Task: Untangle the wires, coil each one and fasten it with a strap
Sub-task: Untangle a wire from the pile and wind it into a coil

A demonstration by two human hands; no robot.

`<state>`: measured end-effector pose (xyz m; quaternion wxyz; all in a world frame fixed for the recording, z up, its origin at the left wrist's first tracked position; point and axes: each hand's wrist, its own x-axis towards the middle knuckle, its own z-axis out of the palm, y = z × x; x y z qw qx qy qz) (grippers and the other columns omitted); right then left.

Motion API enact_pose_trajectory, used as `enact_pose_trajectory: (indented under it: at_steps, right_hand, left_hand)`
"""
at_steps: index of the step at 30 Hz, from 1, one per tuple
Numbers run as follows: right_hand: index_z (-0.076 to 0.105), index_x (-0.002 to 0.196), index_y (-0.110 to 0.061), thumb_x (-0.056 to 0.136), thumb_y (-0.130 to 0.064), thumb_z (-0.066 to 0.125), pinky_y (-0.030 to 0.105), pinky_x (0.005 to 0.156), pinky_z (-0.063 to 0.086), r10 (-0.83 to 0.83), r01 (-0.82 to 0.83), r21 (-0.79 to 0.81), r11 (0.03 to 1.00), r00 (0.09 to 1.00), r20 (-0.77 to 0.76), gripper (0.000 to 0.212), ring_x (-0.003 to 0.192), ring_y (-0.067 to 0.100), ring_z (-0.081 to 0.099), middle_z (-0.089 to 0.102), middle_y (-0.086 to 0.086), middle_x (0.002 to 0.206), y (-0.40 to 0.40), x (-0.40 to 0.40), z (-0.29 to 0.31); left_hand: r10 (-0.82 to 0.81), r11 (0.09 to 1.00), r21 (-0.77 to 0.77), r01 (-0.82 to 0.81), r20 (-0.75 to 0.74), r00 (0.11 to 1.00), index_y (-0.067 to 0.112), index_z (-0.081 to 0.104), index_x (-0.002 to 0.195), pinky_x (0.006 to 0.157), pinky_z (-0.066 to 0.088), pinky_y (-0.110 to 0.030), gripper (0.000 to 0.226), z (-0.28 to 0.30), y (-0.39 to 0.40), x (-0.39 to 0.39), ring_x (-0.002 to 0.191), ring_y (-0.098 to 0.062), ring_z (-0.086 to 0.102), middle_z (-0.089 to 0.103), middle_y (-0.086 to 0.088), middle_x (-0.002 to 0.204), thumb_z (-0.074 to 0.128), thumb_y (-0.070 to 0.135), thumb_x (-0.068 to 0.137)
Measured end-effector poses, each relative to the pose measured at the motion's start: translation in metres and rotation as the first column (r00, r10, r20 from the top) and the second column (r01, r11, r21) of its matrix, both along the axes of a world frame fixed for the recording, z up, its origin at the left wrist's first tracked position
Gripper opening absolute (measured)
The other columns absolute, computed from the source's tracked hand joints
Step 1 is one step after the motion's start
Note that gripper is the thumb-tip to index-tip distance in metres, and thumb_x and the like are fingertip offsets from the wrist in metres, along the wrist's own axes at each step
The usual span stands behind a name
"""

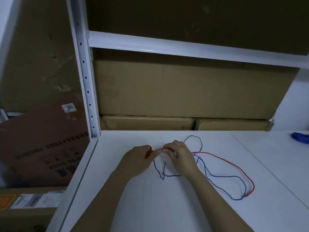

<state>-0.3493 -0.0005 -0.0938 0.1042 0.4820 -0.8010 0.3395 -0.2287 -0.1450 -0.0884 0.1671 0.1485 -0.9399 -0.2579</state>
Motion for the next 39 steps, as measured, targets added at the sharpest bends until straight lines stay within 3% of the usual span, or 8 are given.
enact_pose_trajectory:
  at_steps: [7, 14, 20, 23, 28, 32, 35, 39]
  right_hand:
    - [0.072, 0.098, -0.015, 0.097, -0.024, 0.051, 0.036, 0.078, 0.045, -0.096, 0.086, 0.17, 0.982, 0.994, 0.049, 0.022, 0.092, 0.024, 0.06, 0.07, 0.005, 0.094, 0.0, -0.02, -0.017]
    - [0.071, 0.102, -0.016, 0.096, -0.024, 0.052, 0.028, 0.068, 0.038, -0.309, 0.266, 0.237, 0.934, 0.936, 0.166, 0.021, 0.099, 0.023, 0.061, 0.071, 0.004, 0.101, 0.019, -0.03, -0.033]
    - [0.057, 0.124, -0.032, 0.094, -0.031, 0.05, 0.034, 0.097, 0.019, -0.264, 0.226, 0.334, 0.915, 0.962, 0.074, 0.031, 0.131, 0.012, 0.033, 0.054, -0.013, 0.127, 0.003, -0.022, -0.012]
    - [0.058, 0.119, -0.028, 0.099, -0.031, 0.046, 0.025, 0.094, 0.019, -0.11, 0.11, 0.007, 0.994, 0.98, 0.167, 0.024, 0.102, -0.014, 0.044, 0.062, -0.013, 0.111, -0.012, 0.0, 0.005]
    - [0.062, 0.094, -0.019, 0.103, -0.026, 0.034, 0.015, 0.063, 0.038, -0.009, 0.213, -0.444, 0.87, 0.908, 0.419, 0.03, 0.066, -0.002, 0.052, 0.056, -0.011, 0.072, -0.028, 0.01, 0.028]
    - [0.06, 0.11, -0.013, 0.104, -0.03, 0.032, 0.033, 0.063, 0.033, -0.358, 0.358, -0.003, 0.934, 0.933, -0.037, 0.033, 0.089, 0.029, 0.056, 0.066, 0.009, 0.092, -0.029, -0.011, 0.023]
    - [0.06, 0.113, -0.013, 0.103, -0.029, 0.035, 0.033, 0.064, 0.029, -0.167, 0.277, 0.257, 0.926, 0.91, -0.379, 0.032, 0.088, 0.032, 0.058, 0.066, 0.012, 0.091, -0.029, -0.002, 0.01]
    - [0.071, 0.083, -0.012, 0.086, -0.022, 0.067, 0.028, 0.051, 0.036, 0.014, 0.082, 0.183, 0.98, 0.883, -0.468, 0.012, 0.057, 0.026, 0.055, 0.06, 0.004, 0.06, -0.028, 0.022, -0.002]
  left_hand:
    - [-0.082, 0.975, 0.203, 0.085, -0.02, 0.996, 0.018, 0.031, 0.058, 0.054, 0.024, -0.027, 0.049, 0.018, -0.01, 0.011, 0.048, -0.009, 0.029, 0.028, 0.004, 0.052, 0.052, 0.044, 0.095]
    - [0.264, 0.36, 0.873, 0.329, -0.433, 0.862, 0.019, 0.036, 0.057, 0.043, 0.008, -0.023, 0.041, 0.039, -0.035, 0.029, 0.036, -0.005, 0.016, 0.023, 0.008, 0.041, 0.049, 0.04, 0.089]
    - [0.226, 0.584, 0.779, 0.227, -0.425, 0.877, 0.013, 0.042, 0.065, 0.037, 0.018, -0.017, 0.041, 0.052, -0.035, 0.016, 0.037, -0.005, 0.019, 0.027, 0.007, 0.04, 0.041, 0.034, 0.101]
    - [0.22, 0.559, 0.793, 0.24, -0.421, 0.88, 0.015, 0.043, 0.06, 0.035, 0.021, -0.015, 0.045, 0.056, -0.025, 0.009, 0.033, -0.005, 0.021, 0.029, 0.006, 0.038, 0.041, 0.033, 0.101]
    - [0.179, 0.487, 0.844, 0.225, -0.348, 0.92, 0.019, 0.035, 0.052, 0.033, 0.018, -0.014, 0.054, 0.06, -0.013, 0.006, 0.032, -0.005, 0.019, 0.025, 0.006, 0.038, 0.035, 0.04, 0.102]
    - [0.11, 0.197, 0.883, 0.426, -0.452, 0.885, 0.02, 0.042, 0.054, 0.036, 0.013, -0.015, 0.053, 0.067, -0.011, 0.01, 0.036, -0.004, 0.017, 0.022, 0.007, 0.043, 0.032, 0.041, 0.102]
    - [0.138, 0.104, 0.844, 0.526, -0.536, 0.833, 0.013, 0.045, 0.072, 0.043, 0.026, -0.017, 0.039, 0.073, -0.012, 0.004, 0.041, -0.006, 0.028, 0.031, 0.006, 0.048, 0.027, 0.028, 0.104]
    - [0.236, 0.49, 0.794, 0.36, -0.518, 0.822, 0.009, 0.045, 0.082, 0.061, 0.041, -0.022, 0.031, 0.065, -0.009, -0.015, 0.049, -0.004, 0.05, 0.054, 0.005, 0.057, 0.025, 0.012, 0.105]
